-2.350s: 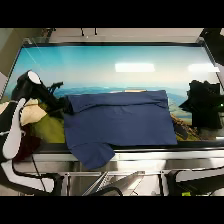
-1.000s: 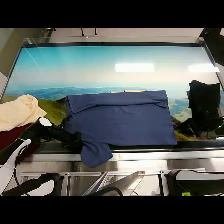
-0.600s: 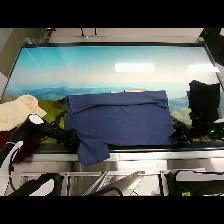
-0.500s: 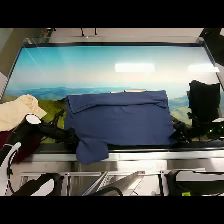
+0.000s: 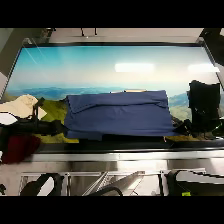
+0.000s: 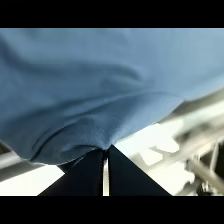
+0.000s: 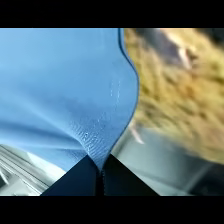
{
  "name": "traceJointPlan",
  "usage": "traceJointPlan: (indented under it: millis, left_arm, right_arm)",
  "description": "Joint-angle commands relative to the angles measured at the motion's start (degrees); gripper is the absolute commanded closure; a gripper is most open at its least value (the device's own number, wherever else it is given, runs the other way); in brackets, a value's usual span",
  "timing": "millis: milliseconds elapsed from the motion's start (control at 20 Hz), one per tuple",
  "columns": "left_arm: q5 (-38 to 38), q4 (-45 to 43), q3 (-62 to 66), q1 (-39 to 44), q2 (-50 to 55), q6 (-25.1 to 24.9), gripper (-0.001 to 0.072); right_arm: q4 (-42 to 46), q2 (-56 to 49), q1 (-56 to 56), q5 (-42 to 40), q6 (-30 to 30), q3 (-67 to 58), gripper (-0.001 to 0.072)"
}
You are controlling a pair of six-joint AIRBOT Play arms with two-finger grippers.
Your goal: Fold the shirts.
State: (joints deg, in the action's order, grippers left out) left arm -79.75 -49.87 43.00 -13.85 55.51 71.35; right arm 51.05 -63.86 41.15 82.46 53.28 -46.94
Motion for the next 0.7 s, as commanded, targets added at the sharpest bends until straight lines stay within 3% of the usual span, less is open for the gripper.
traceJointPlan:
  millis: [0, 200, 350, 650]
  left_arm:
    - [0.28, -0.11, 10.67, -0.07, 3.19, 0.02, 0.0681]
    - [1.01, -0.44, 27.89, 4.98, 16.65, -0.04, 0.068]
    - [1.16, -5.35, 40.79, 8.33, 28.41, 0.04, 0.068]
    - [0.98, -7.65, 55.89, 11.78, 49.81, -0.46, 0.068]
  right_arm:
    - [-13.27, 0.37, -0.66, -2.25, -3.5, -1.29, 0.0695]
    - [-30.12, -0.81, -8.13, -14.38, -9.11, -8.2, 0.0695]
    - [-32.04, -6.03, -13.03, -22.08, -9.88, -14.69, 0.0695]
    - [-32.28, -19.32, -17.81, -27.39, -13.05, -20.85, 0.0694]
